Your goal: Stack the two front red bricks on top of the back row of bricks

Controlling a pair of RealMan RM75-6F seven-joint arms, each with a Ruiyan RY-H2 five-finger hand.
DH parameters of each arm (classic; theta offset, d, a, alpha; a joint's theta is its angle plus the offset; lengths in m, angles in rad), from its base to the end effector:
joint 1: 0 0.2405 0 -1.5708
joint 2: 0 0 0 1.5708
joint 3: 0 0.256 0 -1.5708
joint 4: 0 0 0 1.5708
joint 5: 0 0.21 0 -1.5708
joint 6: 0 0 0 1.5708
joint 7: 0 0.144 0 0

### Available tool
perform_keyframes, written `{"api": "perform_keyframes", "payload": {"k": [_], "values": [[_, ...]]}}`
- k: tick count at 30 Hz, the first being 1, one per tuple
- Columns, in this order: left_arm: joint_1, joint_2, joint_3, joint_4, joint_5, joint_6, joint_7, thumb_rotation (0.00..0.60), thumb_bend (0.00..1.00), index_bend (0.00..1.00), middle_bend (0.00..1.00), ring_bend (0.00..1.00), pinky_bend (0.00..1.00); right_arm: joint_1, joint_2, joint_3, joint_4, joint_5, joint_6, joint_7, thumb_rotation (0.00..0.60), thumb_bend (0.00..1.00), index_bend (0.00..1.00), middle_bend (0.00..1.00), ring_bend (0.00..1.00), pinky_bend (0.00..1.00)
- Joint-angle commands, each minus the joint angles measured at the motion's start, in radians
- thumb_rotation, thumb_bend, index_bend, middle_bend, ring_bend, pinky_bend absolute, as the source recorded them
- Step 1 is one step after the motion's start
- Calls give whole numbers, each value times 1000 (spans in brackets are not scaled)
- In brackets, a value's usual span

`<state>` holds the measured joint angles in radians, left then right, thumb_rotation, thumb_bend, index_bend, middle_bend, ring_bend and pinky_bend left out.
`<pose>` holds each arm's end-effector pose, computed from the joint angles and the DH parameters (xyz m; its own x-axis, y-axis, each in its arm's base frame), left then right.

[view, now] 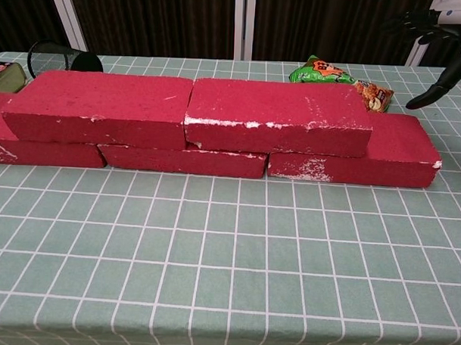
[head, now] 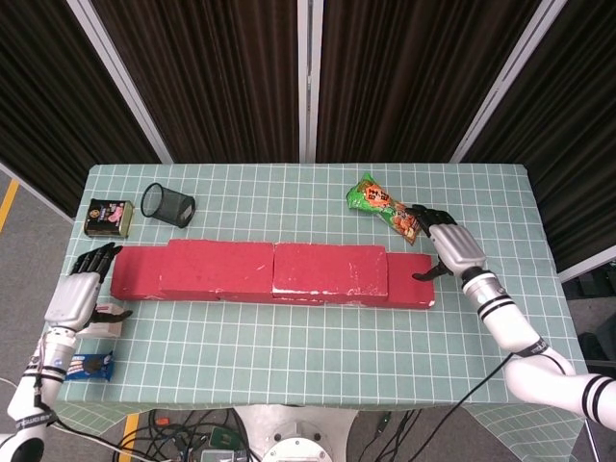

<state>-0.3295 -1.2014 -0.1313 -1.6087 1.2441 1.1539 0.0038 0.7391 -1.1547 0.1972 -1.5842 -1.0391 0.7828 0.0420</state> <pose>-0.2885 0.2666 0.1104 0.2680 0.1857 0.9454 0.9620 0.0012 -0.2729 -0.1924 -0.3744 0.0983 0.2627 -0.3570 0.8964 -0.9610 -0.1806 0.2097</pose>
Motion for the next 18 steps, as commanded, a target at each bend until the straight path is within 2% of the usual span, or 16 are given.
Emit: {"api": "perform_keyframes", "payload": {"k": [1,6,18], "values": [[-22,-44,-36,40,-34,24,42,600,8,35,0,0,0,-6,1,0,6,-10,-2,12,600,5,0,0,0,0],[-50,-81,-68,85,-70,18,63,600,19,35,0,0,0,-12,2,2,17,-23,-5,32,600,5,0,0,0,0],[-100,-146,-88,146,-91,-27,49,600,18,35,0,0,0,-16,0,8,21,-40,-21,65,600,6,0,0,0,0]]}}
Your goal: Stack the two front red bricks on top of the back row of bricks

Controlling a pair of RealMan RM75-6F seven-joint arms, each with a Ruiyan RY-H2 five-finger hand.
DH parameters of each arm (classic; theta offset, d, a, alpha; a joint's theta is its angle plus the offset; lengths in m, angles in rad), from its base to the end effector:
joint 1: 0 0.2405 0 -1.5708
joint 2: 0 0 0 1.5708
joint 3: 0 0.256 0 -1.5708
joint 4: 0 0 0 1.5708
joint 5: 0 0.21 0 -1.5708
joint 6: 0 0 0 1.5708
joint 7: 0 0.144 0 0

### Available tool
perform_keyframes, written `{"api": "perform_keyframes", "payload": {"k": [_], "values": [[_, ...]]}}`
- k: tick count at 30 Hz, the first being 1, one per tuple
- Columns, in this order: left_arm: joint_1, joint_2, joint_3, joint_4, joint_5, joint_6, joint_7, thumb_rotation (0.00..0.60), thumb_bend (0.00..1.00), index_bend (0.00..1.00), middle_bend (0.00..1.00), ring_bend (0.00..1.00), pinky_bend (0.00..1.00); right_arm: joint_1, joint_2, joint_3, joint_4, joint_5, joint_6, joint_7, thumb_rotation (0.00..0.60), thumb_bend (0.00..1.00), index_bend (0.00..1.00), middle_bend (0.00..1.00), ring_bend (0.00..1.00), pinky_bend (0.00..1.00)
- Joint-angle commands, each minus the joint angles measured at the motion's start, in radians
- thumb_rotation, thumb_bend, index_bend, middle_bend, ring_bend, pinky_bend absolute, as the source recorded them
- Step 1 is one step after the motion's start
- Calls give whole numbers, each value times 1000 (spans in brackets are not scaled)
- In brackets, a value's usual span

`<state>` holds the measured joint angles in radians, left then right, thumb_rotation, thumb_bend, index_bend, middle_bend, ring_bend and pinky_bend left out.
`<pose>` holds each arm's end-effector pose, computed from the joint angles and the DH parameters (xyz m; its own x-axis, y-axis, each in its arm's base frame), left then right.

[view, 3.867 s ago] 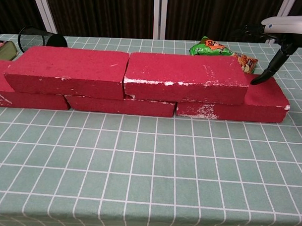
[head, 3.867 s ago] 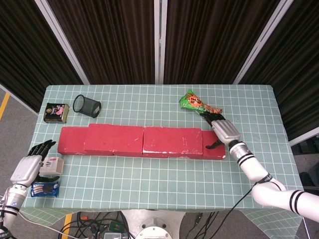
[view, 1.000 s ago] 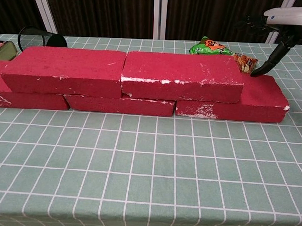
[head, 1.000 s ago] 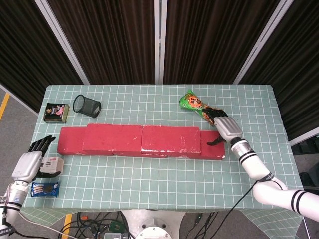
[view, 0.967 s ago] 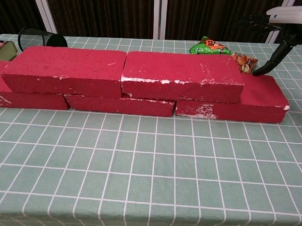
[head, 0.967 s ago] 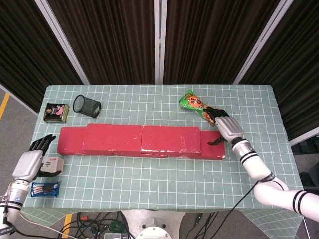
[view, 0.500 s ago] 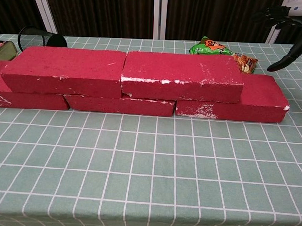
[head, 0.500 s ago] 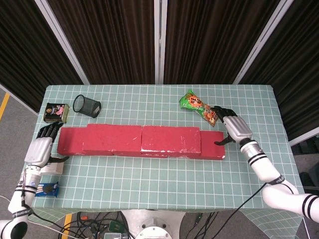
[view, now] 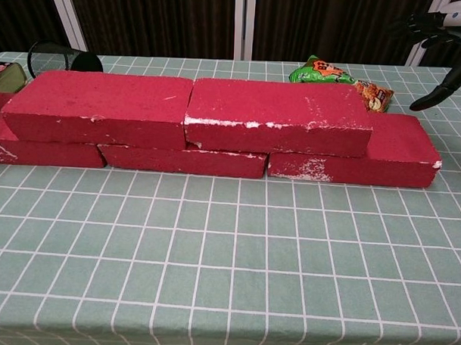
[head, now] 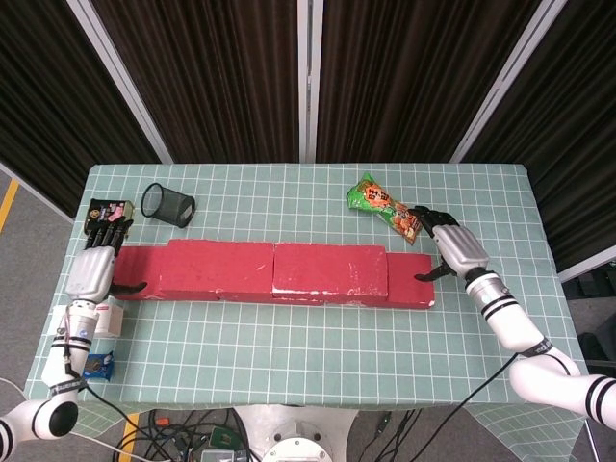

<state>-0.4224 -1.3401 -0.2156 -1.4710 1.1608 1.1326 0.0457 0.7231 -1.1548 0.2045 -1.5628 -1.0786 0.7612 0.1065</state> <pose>-0.2747 0.3136 0.0903 0.2548 0.1072 0.9610 0.9665 0.0043 -0.2567 -0.1983 -0.3744 0.0991 0.2326 -0.3710 0.8990 -0.9687 -0.1708 0.1801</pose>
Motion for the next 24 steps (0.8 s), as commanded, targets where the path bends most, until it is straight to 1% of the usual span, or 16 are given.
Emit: {"api": "perform_keyframes", "payload": {"k": [1,8,24], "values": [[-11,-10,-5,11,-12,-10,9,600,17,35,0,0,0,-1,0,1,-1,-1,1,1,600,6,0,0,0,0],[-26,-20,-6,16,-26,-35,3,600,18,35,0,0,0,-6,3,1,4,0,1,4,600,6,0,0,0,0],[-35,-21,-1,1,-17,-29,0,600,16,35,0,0,0,-9,-11,-2,21,-8,-14,18,600,7,0,0,0,0]]}}
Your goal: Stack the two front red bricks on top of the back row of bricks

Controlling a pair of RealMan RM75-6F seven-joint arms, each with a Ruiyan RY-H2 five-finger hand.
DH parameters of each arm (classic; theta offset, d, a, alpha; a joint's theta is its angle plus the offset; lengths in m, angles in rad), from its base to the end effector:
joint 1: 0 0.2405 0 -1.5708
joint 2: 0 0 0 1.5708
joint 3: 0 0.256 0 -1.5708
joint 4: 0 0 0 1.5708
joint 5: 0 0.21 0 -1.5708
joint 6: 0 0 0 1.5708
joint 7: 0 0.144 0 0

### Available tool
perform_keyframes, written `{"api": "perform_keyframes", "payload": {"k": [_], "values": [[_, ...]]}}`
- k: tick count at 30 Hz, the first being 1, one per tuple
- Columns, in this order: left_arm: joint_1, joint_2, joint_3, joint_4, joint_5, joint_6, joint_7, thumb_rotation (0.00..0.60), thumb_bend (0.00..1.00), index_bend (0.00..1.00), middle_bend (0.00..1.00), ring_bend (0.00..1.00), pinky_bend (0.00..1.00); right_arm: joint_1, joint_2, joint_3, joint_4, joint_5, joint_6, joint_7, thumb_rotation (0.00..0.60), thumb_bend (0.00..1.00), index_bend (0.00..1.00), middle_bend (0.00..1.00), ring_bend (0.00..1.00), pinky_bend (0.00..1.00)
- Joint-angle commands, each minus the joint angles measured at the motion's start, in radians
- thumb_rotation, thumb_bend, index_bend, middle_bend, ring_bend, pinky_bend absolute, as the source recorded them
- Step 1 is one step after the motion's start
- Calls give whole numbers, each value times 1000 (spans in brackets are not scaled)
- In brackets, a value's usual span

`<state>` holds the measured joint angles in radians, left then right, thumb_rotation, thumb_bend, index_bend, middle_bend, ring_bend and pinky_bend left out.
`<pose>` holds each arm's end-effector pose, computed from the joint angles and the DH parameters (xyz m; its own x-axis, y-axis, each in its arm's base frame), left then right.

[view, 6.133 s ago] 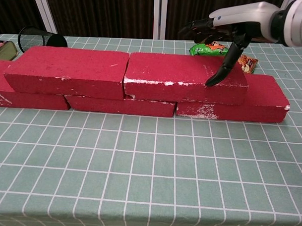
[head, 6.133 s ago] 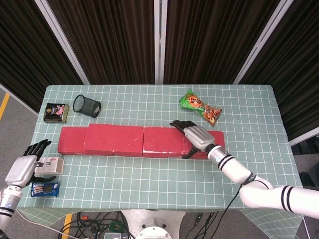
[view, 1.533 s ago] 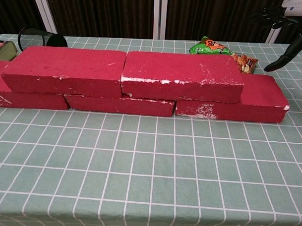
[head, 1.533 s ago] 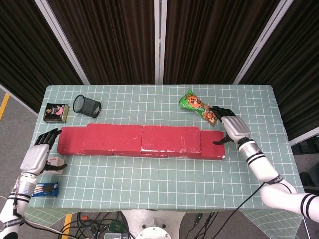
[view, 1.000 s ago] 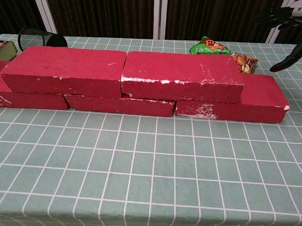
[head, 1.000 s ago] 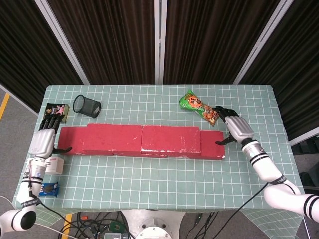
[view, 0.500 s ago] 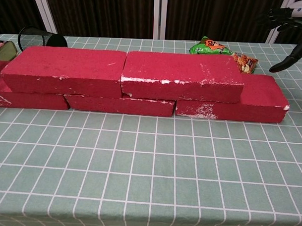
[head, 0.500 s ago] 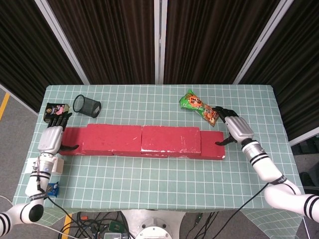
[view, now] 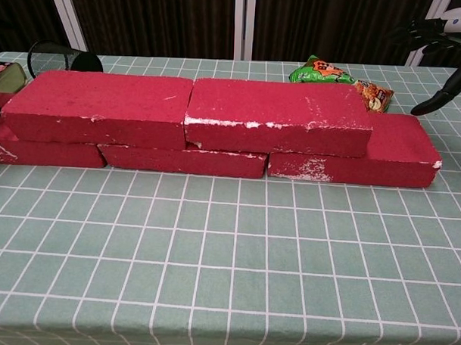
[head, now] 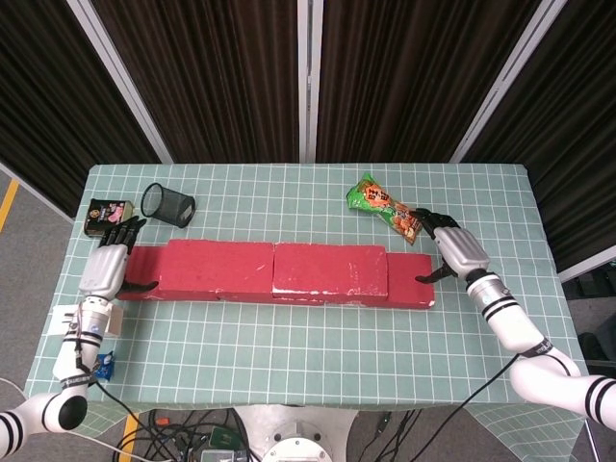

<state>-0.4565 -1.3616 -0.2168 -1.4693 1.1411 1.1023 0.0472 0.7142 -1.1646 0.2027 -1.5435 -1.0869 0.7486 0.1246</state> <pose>-0.2644 0.3212 0.0789 0.2335 0.1369 0.9627 0.9722 -0.0135 -0.2338 -0.2049 -0.3738 0.0964 0.2231 -0.3827 0.8965 -0.9721 -0.1562 0.1753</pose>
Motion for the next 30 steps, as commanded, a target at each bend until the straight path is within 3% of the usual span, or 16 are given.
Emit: {"api": "perform_keyframes", "payload": {"k": [1,30], "values": [[-1,0,1,-2,6,3,-2,600,16,35,0,0,0,0,-1,0,2,1,-2,1,600,7,0,0,0,0],[-13,5,0,-18,-2,5,-3,600,17,35,0,0,0,6,-25,0,15,-1,-15,0,600,9,0,0,0,0]]}}
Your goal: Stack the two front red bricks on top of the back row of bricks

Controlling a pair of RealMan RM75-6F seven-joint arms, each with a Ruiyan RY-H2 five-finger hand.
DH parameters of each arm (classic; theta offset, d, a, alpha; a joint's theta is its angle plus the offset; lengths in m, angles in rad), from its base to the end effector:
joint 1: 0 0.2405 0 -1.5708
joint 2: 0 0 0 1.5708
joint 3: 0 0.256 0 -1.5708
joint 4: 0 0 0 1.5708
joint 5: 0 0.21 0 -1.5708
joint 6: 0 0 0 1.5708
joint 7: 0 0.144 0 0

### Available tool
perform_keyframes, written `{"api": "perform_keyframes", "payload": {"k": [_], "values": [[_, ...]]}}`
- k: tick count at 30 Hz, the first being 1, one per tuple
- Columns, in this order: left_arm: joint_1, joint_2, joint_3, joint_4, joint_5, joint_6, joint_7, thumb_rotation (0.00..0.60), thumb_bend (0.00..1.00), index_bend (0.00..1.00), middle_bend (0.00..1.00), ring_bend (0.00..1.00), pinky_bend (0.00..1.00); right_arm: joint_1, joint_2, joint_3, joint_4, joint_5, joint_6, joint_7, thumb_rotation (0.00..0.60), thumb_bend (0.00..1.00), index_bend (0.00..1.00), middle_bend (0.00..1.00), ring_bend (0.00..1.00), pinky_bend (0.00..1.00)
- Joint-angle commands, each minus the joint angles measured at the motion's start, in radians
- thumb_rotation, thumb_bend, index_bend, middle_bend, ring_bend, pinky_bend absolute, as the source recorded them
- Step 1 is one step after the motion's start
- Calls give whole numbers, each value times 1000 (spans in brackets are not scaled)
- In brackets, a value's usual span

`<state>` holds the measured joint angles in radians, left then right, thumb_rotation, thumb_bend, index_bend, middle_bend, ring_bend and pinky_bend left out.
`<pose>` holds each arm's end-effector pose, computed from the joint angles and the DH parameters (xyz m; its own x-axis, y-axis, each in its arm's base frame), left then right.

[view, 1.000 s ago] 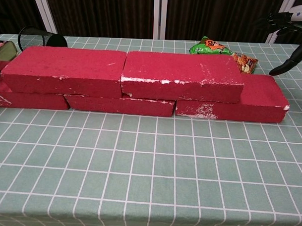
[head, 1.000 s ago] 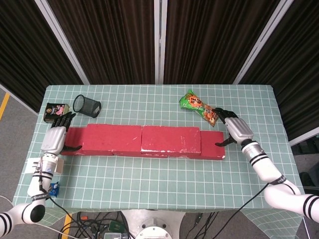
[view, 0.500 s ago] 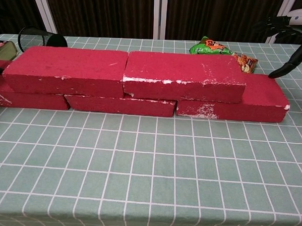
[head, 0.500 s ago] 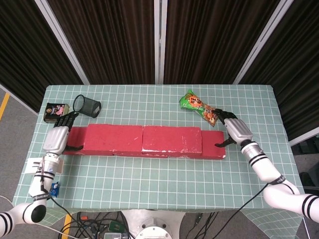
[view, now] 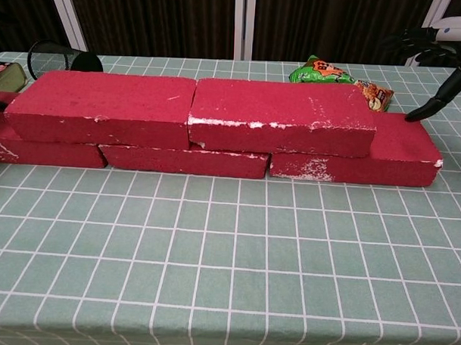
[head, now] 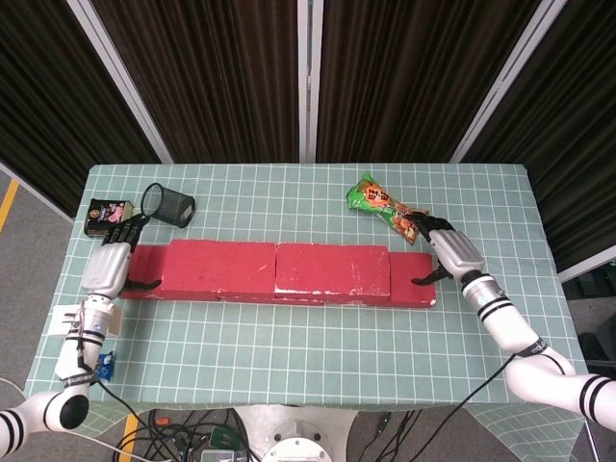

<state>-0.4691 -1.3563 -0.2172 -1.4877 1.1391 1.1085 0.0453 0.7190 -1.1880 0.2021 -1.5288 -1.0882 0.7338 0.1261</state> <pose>-0.2570 0.3233 0.0794 0.2223 0.1329 0.9659 0.9750 -0.0285 -0.2205 -0.2043 -0.3740 0.0876 0.2180 -0.4007 0.8899 -0.9732 -0.1578 0.1674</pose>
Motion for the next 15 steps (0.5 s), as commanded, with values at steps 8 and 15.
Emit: {"api": "perform_keyframes", "payload": {"k": [8,15], "values": [[-6,-3,-1,7,-2,-6,-7,600,17,35,0,0,0,8,-16,4,5,3,-2,-5,600,8,0,0,0,0],[-12,-9,-3,25,-5,-14,-12,600,17,35,0,0,0,15,-34,3,11,8,-5,-13,600,9,0,0,0,0]]}}
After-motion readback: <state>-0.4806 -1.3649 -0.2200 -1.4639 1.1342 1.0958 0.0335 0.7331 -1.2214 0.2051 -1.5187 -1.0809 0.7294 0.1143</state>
